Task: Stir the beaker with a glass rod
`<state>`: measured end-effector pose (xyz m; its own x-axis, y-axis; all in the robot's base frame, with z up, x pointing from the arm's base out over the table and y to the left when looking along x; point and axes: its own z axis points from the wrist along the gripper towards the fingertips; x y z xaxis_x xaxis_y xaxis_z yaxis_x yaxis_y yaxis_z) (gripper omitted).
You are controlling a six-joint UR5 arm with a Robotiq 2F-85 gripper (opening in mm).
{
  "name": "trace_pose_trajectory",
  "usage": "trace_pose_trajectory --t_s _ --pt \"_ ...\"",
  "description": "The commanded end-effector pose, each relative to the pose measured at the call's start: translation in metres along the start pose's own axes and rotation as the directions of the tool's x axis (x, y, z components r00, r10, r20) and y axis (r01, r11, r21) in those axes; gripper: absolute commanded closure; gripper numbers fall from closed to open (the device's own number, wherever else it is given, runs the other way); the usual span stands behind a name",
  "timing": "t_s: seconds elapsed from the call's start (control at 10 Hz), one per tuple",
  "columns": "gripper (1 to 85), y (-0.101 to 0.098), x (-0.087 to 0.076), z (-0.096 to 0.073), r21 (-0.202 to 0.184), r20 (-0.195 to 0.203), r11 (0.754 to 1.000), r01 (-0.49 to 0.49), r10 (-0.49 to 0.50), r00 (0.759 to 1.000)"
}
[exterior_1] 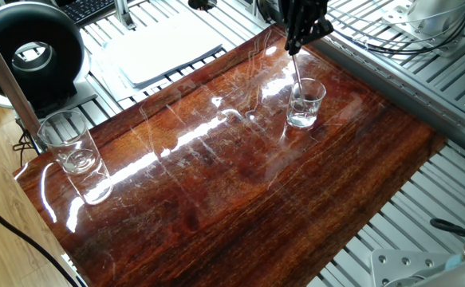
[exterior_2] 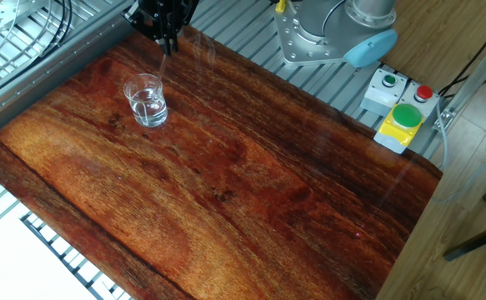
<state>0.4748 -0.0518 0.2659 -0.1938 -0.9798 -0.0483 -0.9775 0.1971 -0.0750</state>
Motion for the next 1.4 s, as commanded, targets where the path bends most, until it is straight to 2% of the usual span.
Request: trace_pose_trajectory --t_s 0.0,0.2,0.8,1.3 --pt "84.7 0.0006 -0.0065 -0.0014 -0.001 0.025 1.0 0.017 -0.017 1.0" --pt "84.7 0.0012 -0.0092 -0.0015 -0.003 0.036 1.0 0.025 -0.025 0.999" --pt "84.7 0.0009 -0.0058 -0.0014 0.0 0.023 0.993 0.115 -0.115 0.993" --pt "84.7 0.0044 -0.0111 -0.0016 -0.009 0.045 0.988 0.154 -0.154 0.987"
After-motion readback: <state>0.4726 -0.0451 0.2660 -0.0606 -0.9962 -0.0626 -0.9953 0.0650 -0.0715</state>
